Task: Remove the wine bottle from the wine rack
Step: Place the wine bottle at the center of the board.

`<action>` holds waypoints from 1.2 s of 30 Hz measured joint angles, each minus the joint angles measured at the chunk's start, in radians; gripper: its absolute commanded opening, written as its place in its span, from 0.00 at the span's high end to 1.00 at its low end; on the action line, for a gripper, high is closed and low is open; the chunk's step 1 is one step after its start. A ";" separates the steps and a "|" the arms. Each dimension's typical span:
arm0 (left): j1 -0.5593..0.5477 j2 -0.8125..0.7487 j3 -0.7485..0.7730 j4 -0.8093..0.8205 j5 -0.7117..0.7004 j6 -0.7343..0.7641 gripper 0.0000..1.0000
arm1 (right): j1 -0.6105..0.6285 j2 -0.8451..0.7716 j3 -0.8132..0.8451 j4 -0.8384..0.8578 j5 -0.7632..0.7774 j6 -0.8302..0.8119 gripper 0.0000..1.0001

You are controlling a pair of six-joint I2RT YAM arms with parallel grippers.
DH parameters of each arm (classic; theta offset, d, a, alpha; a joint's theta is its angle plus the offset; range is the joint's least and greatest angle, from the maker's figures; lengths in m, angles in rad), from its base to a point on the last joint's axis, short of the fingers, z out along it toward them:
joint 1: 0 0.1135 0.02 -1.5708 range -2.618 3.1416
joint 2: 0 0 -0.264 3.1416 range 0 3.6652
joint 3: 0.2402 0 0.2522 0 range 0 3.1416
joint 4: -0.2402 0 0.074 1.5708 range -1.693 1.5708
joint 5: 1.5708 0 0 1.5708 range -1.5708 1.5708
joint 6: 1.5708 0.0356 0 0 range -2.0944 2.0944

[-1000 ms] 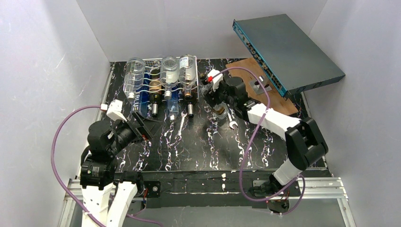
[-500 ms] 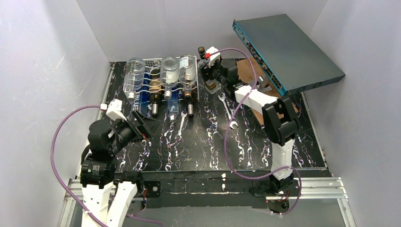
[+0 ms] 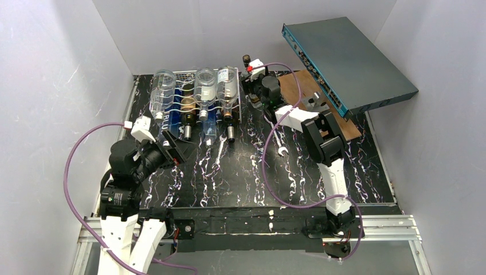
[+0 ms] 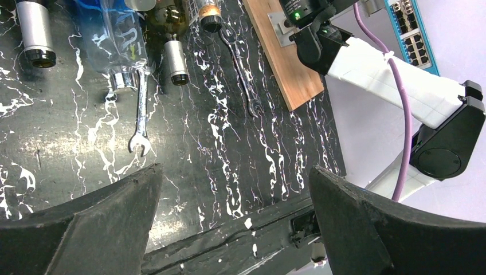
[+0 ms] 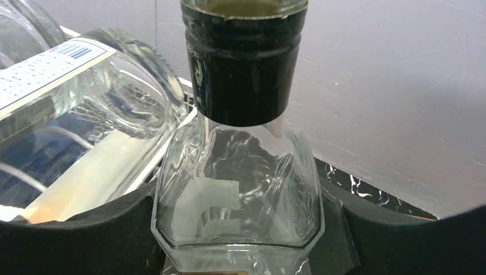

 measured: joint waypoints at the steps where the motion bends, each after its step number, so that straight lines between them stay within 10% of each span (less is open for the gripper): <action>1: 0.000 0.001 0.000 0.000 0.000 0.002 0.02 | 0.000 0.005 0.001 0.010 0.008 0.001 0.76; 25: 0.000 0.000 -0.017 0.010 0.002 0.007 0.02 | -0.013 0.002 -0.003 0.011 0.065 0.087 0.06; 36: 0.000 -0.016 -0.019 0.011 0.018 -0.010 0.02 | -0.013 -0.153 -0.030 -0.029 0.027 0.084 0.02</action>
